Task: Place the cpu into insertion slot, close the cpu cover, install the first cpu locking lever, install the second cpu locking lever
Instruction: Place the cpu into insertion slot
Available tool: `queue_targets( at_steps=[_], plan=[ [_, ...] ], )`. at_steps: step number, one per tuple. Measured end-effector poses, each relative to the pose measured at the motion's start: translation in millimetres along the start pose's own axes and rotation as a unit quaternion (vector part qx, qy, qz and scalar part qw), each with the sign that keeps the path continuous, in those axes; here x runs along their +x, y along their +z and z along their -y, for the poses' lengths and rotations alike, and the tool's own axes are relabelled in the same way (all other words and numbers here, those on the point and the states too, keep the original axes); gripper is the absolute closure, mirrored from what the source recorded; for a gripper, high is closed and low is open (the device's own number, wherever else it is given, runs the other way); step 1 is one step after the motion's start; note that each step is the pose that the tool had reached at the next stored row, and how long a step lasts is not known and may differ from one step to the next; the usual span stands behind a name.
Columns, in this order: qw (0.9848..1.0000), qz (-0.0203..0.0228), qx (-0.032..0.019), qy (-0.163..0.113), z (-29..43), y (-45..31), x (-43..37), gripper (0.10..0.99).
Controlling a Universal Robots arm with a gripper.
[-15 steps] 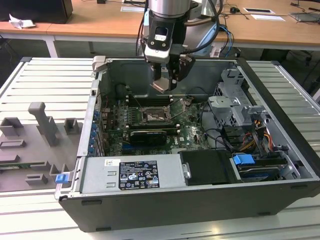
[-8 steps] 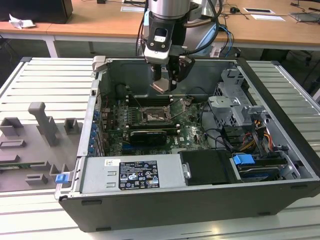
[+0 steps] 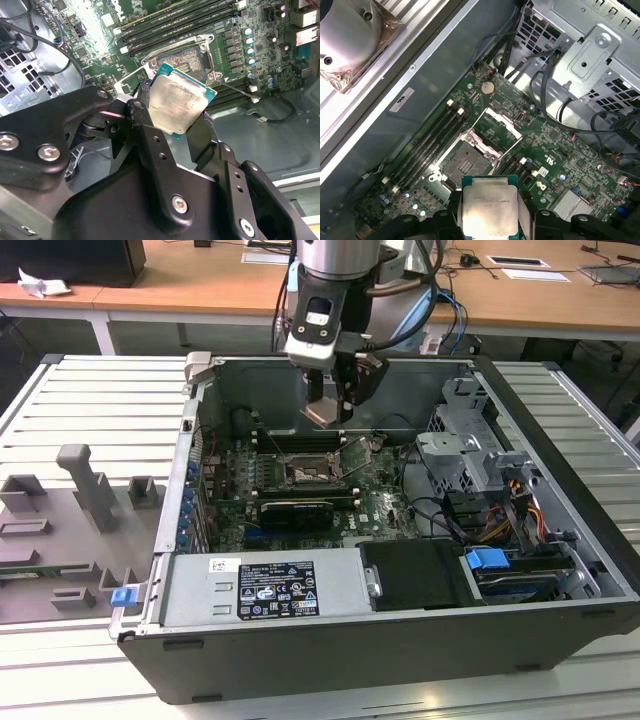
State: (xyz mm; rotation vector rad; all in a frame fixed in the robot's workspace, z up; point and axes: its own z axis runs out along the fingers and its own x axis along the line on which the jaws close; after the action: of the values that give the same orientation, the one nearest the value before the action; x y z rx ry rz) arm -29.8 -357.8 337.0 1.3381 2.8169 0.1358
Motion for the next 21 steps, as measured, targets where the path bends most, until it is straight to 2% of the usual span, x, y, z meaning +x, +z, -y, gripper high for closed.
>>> queue_targets(
  at_steps=[10, 15, 17, 20, 21],
  plan=[
    [1.0, 0.0016, 0.0012, 0.002, 0.4, 4.1, -0.1, 0.549],
    [0.9996, 0.0038, 0.0006, 0.028, 0.4, 4.8, -0.1, 0.549],
    [0.9991, 0.0051, 0.0003, 0.043, 0.5, 5.3, -0.1, 0.549],
    [0.9974, 0.0076, -0.0001, 0.072, 0.6, 6.3, -0.1, 0.549],
    [0.9963, 0.0088, -0.0004, 0.086, 0.6, 6.9, -0.1, 0.549]
  ],
)
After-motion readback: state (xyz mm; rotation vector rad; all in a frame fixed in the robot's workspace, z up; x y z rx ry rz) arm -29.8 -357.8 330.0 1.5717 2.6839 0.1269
